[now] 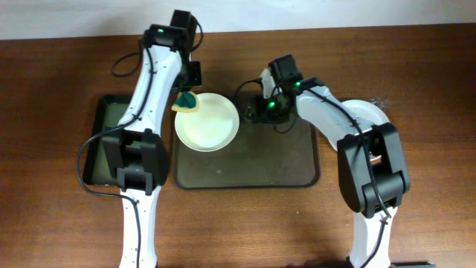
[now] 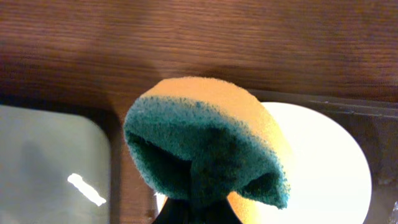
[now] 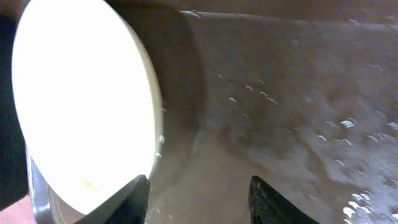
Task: Clean dirty plates on tray and stack at the side
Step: 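Lift the sponge away with the left gripper toward the sponge tray, then lift the cream plate with the right gripper and stack it on the plates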
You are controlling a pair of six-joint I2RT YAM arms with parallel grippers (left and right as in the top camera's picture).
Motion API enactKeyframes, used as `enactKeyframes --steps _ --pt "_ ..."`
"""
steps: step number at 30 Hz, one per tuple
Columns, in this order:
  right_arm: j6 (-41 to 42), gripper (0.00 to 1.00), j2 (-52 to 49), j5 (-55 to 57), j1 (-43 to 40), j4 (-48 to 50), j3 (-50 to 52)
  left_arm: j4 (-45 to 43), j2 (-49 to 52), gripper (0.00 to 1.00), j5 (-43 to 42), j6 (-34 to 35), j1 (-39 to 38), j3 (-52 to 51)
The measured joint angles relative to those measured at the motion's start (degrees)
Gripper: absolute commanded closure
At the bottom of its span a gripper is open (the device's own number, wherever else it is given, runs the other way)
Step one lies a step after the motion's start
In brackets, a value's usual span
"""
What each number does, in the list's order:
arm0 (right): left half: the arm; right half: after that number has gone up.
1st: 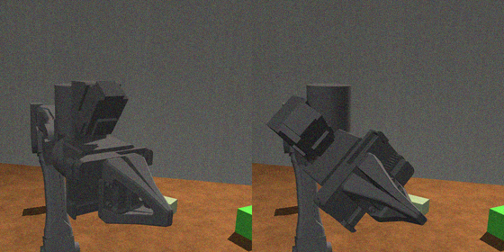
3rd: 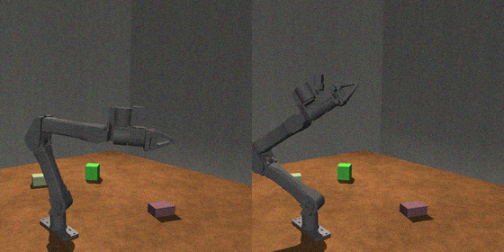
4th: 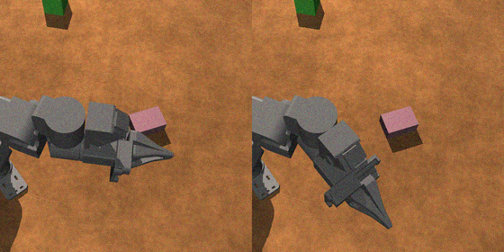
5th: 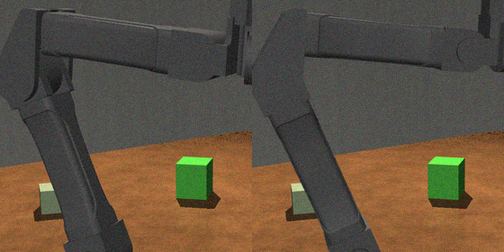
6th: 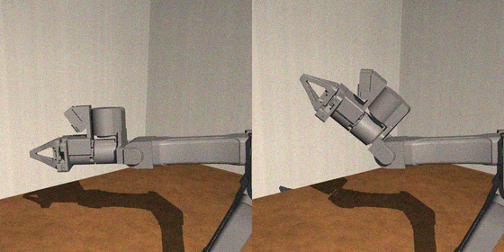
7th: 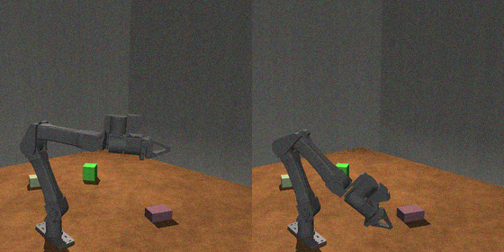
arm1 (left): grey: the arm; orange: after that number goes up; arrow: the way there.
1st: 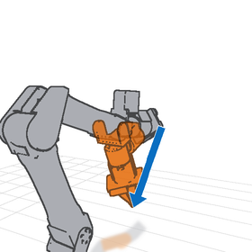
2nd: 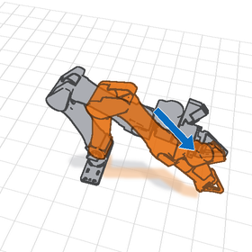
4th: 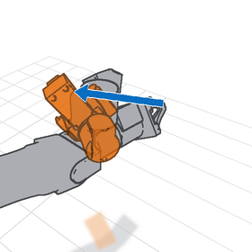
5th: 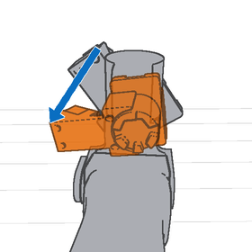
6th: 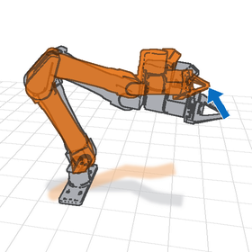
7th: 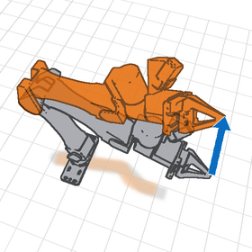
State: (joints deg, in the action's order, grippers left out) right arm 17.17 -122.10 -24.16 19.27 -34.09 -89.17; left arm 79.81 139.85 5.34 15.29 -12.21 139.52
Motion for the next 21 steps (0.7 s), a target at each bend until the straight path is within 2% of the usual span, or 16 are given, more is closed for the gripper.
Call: enactKeyframes --steps 4,6,7,10,11,17,21 --pt "2.3 0.47 -1.8 5.0 4.6 1.9 0.0 1.5 0.0 1.0 -1.6 -2.3 2.6 3.4" --pt "3.9 0.54 -3.0 7.1 6.2 2.4 0.0 1.5 0.0 1.0 -1.8 -2.8 3.0 3.8" --pt "5.0 0.58 -3.0 8.4 6.9 2.7 -0.3 1.6 0.0 1.0 -1.9 -3.0 3.0 3.8" --pt "7.1 0.93 -3.4 11.2 8.1 2.3 -0.6 1.6 0.0 1.0 -2.2 -3.6 2.8 3.8" --pt "7.8 0.96 -3.6 11.7 8.3 2.2 -0.6 1.6 0.0 1.0 -2.3 -3.7 2.8 3.8" --pt "9.2 0.96 -3.6 13.2 8.4 -4.6 -2.1 1.4 0.0 1.0 -2.4 -3.8 2.8 3.8" --pt "9.2 0.96 0.8 22.9 8.7 -16.0 -1.5 1.4 0.0 1.0 -2.4 -3.7 2.8 3.8"
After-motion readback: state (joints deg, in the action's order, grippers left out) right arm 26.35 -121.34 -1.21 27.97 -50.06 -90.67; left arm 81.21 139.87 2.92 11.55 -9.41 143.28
